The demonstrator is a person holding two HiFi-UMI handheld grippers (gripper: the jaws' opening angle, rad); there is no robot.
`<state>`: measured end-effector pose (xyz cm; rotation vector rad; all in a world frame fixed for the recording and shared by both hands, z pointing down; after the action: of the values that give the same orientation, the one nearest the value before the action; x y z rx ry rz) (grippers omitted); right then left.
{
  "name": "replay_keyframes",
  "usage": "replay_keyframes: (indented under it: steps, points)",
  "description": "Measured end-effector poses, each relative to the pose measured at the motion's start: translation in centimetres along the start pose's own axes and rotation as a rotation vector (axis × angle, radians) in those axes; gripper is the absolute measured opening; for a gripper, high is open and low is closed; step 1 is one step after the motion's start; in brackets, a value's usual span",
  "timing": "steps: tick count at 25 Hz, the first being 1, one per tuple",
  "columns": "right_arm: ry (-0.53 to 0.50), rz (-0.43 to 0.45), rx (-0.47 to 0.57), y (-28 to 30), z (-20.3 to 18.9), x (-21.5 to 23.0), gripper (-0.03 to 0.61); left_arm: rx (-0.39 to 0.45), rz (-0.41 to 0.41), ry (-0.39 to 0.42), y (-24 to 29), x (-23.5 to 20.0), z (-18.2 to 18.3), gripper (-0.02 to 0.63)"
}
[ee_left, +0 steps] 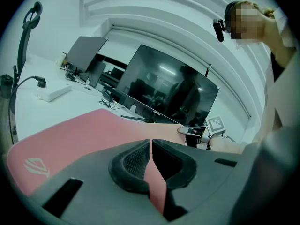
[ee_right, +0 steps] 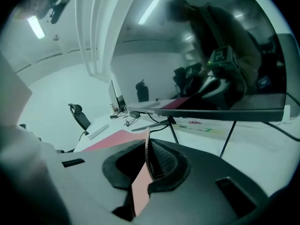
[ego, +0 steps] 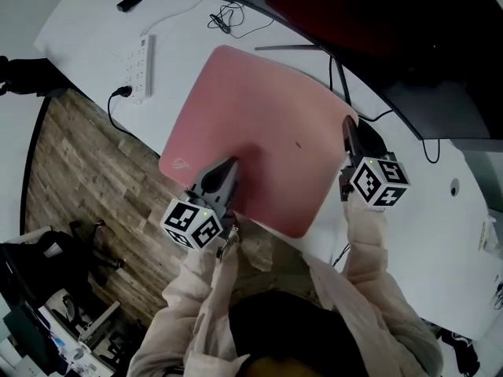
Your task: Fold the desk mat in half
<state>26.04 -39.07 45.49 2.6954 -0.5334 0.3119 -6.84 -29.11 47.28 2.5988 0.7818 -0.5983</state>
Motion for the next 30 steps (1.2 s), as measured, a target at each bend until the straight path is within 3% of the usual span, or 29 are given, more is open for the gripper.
replay_keyframes:
  steps: [5, 14, 30]
  points:
    - [-0.079, -0.001, 0.013, -1.2, 0.8, -4.2, 0.032, 0.013, 0.0, 0.007, -3.9, -1.2, 0.4, 0.043]
    - [-0.113, 0.014, 0.038, -3.7, 0.1, -12.3, 0.032, 0.057, -0.007, -0.01, -10.9, -3.2, 0.5, 0.043]
    - [-0.244, 0.102, -0.045, -7.1, -6.6, -26.9, 0.034, 0.059, -0.063, -0.006, -20.2, -6.3, -0.3, 0.043]
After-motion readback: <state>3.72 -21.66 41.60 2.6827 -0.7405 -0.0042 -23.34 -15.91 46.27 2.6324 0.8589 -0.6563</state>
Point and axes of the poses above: the fingertips, and each gripper's own axes: y forward along the fingers, x to its right, z out of its top, the point moved 9 cm from there along -y, backward along the fingers, and after that the axes turned 4 degrees about x, right-handed, at the moved point
